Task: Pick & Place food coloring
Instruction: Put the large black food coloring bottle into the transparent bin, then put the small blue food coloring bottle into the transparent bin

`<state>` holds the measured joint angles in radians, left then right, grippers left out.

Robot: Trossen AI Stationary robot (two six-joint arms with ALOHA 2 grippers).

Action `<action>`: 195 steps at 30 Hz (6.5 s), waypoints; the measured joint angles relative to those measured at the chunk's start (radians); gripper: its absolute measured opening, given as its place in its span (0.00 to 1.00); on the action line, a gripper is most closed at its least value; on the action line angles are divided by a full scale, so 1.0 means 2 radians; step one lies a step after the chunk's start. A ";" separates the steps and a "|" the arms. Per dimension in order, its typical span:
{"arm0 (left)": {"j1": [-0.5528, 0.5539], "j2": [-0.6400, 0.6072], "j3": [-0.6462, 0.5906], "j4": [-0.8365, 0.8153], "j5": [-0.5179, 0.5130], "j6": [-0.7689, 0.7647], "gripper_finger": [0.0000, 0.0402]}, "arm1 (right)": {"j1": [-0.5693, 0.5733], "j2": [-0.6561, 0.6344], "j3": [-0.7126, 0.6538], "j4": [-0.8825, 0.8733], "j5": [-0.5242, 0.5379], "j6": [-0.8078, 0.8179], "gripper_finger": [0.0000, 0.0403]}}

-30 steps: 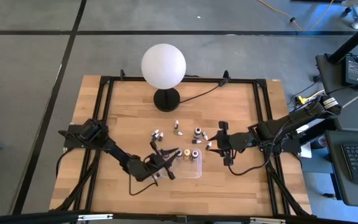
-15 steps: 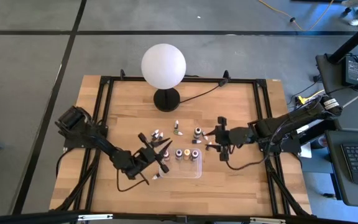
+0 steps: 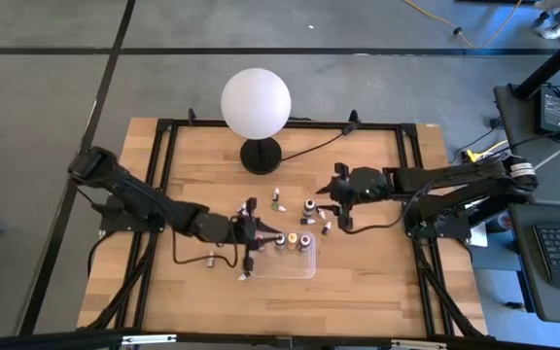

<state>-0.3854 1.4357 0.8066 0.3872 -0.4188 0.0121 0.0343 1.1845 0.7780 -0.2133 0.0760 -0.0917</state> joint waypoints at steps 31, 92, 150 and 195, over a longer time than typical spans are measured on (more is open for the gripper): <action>0.023 -0.076 -0.146 0.146 0.065 0.001 0.13 | -0.051 0.123 0.024 -0.002 -0.052 0.017 0.43; -0.019 -0.144 -0.145 0.072 -0.071 0.006 0.14 | 0.092 0.192 0.278 -0.065 -0.065 0.006 0.10; -0.026 -0.144 -0.145 0.050 -0.082 0.004 0.14 | 0.092 0.387 0.403 -0.197 -0.021 -0.061 0.20; -0.024 -0.144 -0.145 0.002 0.003 -0.144 0.13 | 0.162 -0.046 -0.085 0.047 0.132 -0.012 0.29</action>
<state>-0.4343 1.1481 0.5163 0.3920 -0.4120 -0.2752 0.3590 1.0925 0.6081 -0.1187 0.3392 -0.1161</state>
